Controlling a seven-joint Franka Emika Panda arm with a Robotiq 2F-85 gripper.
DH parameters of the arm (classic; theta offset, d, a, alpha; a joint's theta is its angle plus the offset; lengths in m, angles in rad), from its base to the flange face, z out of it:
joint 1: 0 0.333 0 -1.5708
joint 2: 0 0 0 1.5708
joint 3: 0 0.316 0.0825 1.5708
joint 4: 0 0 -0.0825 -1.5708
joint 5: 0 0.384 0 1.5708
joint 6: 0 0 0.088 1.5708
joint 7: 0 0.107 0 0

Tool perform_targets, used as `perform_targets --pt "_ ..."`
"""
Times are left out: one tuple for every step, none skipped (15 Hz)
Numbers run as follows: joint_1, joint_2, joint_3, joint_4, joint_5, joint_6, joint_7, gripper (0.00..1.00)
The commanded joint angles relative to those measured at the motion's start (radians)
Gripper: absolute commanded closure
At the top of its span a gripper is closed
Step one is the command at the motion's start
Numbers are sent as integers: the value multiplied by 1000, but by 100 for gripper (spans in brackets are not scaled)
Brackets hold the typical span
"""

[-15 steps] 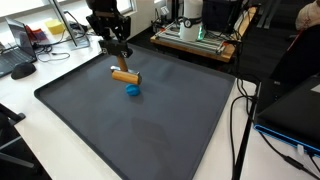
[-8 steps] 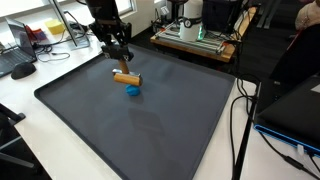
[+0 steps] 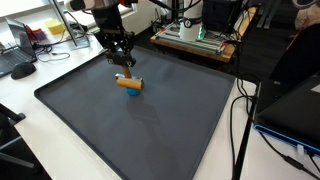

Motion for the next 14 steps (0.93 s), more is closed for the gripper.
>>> perform_targets --pt "-7 6 -4 -15 22 15 -35 78" --pt "-4 11 -7 -18 12 13 -30 78" --pt "-4 15 -8 -19 9 11 -28 78" --pt "-4 19 -9 -21 7 10 -27 78" --pt "-5 23 -11 -21 6 7 -26 78" --pt "-6 24 -12 -24 4 6 -27 78" --pt "-7 26 -14 -24 4 5 -27 78" --pt "-9 27 -15 -24 5 2 -27 78" --pt "-11 28 -17 -25 5 3 -29 78" --pt "-12 30 -18 -26 5 2 -29 78" --pt "-14 32 -19 -27 7 1 -31 78" --pt "-15 34 -20 -28 7 1 -29 78" --pt "-17 35 -20 -31 10 2 -33 78" --pt "-18 37 -21 -33 10 0 -33 78"
